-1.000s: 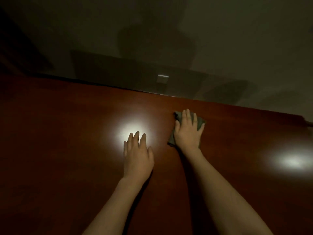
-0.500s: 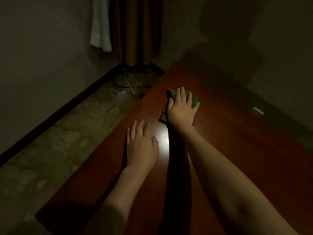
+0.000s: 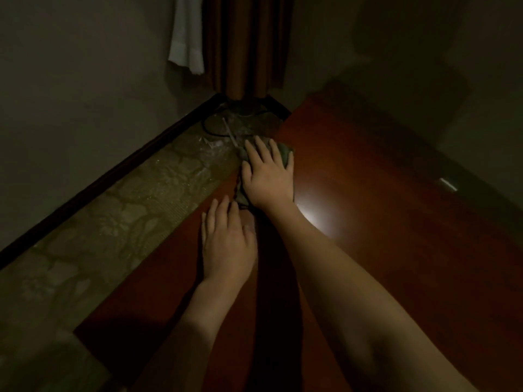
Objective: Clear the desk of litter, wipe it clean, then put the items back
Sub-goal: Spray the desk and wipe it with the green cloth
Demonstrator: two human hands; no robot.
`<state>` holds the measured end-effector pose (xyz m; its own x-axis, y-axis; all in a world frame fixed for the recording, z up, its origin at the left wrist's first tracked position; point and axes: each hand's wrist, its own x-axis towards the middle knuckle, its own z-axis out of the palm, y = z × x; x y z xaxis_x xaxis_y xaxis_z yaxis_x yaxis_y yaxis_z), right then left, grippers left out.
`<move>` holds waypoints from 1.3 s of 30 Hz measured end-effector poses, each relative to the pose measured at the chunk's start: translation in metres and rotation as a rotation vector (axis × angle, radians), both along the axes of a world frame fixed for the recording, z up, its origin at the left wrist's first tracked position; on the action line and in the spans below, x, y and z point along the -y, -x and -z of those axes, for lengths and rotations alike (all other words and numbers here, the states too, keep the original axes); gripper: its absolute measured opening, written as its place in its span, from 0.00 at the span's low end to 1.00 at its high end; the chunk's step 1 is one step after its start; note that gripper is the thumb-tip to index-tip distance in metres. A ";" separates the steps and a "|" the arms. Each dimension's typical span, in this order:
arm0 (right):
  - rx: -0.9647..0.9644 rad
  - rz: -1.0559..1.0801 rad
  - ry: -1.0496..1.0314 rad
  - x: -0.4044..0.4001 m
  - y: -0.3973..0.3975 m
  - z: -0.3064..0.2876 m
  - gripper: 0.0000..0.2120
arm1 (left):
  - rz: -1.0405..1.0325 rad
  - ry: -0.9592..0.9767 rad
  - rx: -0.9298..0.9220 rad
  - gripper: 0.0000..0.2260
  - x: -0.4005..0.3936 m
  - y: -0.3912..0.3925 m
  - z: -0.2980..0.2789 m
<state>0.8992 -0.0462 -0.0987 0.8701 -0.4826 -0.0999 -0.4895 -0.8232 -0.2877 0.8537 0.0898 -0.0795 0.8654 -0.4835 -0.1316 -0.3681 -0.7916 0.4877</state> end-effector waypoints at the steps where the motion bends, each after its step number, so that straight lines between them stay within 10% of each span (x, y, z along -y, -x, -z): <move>1: 0.012 0.024 -0.007 0.003 0.014 0.000 0.24 | -0.002 -0.014 -0.004 0.24 0.004 0.008 -0.001; 28: -0.131 0.946 0.056 0.245 0.825 0.000 0.24 | 1.064 -0.110 -0.064 0.25 0.269 0.642 -0.012; 39: -0.106 1.205 0.022 0.242 0.979 -0.001 0.24 | 1.221 -0.213 0.005 0.25 0.278 0.717 -0.013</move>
